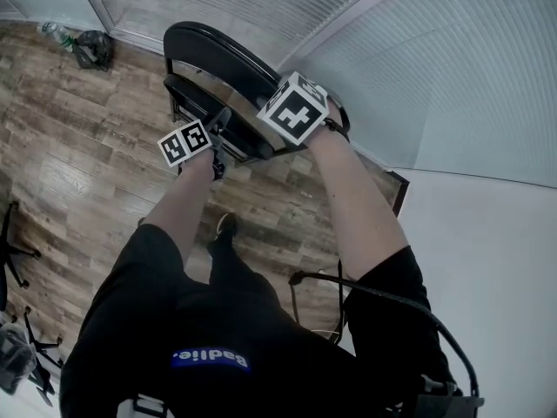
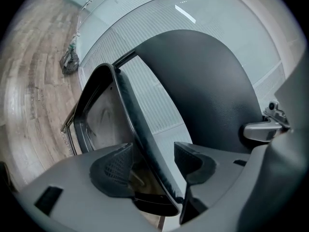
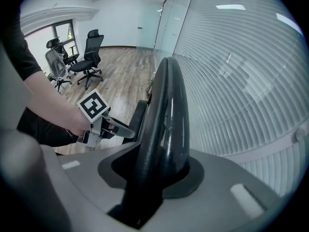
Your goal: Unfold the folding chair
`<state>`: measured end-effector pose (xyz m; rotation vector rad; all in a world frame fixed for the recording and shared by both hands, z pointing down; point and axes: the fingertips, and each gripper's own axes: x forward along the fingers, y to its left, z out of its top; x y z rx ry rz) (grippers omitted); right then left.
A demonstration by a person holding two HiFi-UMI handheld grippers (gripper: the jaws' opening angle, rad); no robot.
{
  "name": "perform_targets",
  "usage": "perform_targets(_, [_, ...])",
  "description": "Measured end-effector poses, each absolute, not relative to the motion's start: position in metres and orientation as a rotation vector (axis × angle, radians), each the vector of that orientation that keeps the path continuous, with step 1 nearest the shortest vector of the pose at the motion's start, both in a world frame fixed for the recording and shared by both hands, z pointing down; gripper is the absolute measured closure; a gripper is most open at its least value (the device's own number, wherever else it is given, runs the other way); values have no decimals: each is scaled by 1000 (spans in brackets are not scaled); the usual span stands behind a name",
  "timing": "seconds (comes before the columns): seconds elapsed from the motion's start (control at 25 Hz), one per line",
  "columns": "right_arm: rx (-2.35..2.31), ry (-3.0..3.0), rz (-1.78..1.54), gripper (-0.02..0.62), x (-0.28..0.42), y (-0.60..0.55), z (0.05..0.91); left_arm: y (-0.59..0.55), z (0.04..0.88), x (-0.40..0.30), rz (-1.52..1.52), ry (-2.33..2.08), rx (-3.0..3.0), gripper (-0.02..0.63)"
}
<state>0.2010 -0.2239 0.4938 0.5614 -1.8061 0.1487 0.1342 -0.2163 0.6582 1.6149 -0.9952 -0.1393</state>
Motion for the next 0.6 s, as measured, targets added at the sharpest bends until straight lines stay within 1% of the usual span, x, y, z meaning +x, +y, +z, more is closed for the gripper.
perform_targets(0.32, [555,-1811,145,469,204,-224,497,-231,676,149,-148,-997,1581,359])
perform_targets(0.36, [555,-1811,144,469,204,-224,497,-232,678,150,-152,-991,1578,364])
perform_targets(0.44, [556,-1814,142,469,202,-224,497,-233,681,149,-172,-981,1556,419])
perform_targets(0.6, [559,-1816,141,469,203,-225,497,-235,683,150,-210,-961,1544,422])
